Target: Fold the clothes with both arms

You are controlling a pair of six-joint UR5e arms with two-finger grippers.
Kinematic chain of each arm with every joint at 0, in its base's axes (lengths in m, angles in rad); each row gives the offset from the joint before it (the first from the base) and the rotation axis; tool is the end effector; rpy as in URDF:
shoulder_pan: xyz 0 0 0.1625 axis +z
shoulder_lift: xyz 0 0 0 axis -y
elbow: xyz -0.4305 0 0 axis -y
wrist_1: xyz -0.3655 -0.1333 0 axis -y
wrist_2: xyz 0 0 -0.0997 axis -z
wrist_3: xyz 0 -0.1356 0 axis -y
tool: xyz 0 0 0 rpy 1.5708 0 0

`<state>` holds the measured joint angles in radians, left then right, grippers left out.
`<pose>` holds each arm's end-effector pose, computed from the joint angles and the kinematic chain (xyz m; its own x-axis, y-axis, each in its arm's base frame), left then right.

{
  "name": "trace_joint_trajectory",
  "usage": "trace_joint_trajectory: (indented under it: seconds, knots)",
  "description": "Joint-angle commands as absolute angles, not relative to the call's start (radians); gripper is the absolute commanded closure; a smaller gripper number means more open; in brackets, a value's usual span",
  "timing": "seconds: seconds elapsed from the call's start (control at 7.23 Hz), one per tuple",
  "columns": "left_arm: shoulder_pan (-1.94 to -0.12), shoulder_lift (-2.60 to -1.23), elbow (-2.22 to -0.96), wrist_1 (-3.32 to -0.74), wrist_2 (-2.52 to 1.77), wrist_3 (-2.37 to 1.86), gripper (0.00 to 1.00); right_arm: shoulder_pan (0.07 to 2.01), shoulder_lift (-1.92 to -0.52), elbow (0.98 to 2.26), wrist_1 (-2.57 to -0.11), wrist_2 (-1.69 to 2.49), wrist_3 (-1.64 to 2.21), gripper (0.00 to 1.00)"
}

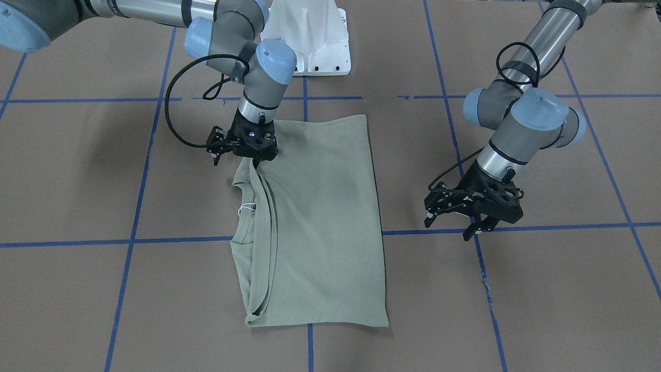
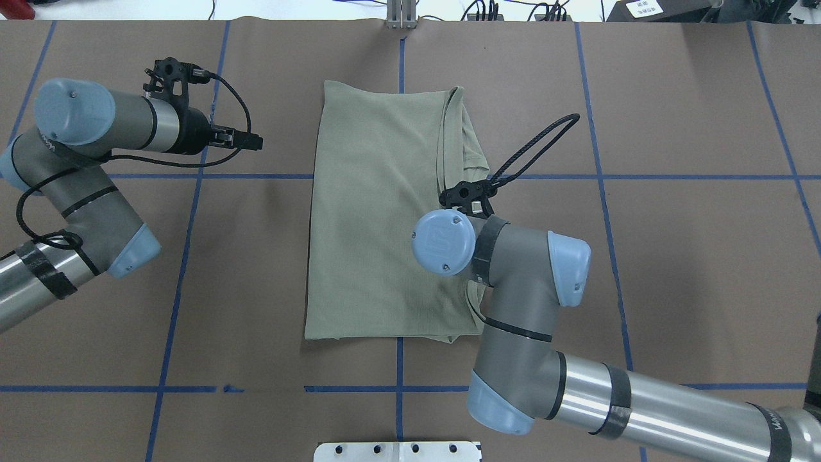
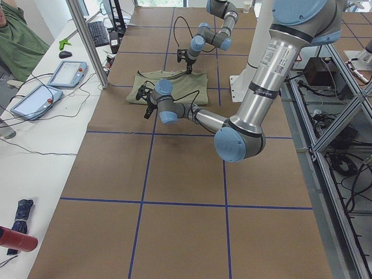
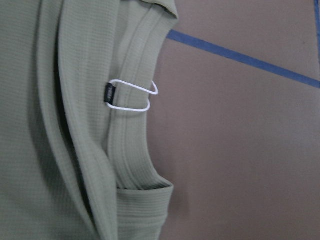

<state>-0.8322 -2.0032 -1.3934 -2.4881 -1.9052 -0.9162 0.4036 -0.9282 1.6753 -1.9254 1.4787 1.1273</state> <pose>0.3994 -0.5706 0.4190 0.5085 0.2958 -0.8087 0.2335 0.8566 0.4601 -0.5588 -0.3972 0.3454 0.9492 -0.0593 0.3090 -0.0178 0.9704 0.2409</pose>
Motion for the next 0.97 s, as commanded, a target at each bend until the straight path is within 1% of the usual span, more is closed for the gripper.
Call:
trace_joint_trajectory:
  seconds: [0.0,0.28,0.55,0.69,0.83]
  knots:
    - [-0.831,-2.003,-1.393,-2.488,-1.905,-0.916,0.00,0.417,-1.050,1.782,-1.934,1.477,1.083,0.01]
    - [-0.831,-2.003,-1.394,-2.488,-1.905,-0.914,0.00,0.420,-1.081,1.824,-1.921,1.479,1.083,0.01]
    - [-0.830,-2.003,-1.394,-2.488,-1.905,-0.916,0.00,0.458,-0.991,1.810,-1.864,1.489,1.088,0.00]
    - [-0.831,-2.002,-1.397,-2.488,-1.905,-0.917,0.00,0.483,-0.985,1.777,-1.730,1.526,1.088,0.00]
    - [-0.831,-2.002,-1.397,-2.488,-1.905,-0.917,0.00,0.501,-0.945,1.676,-1.582,1.554,1.091,0.00]
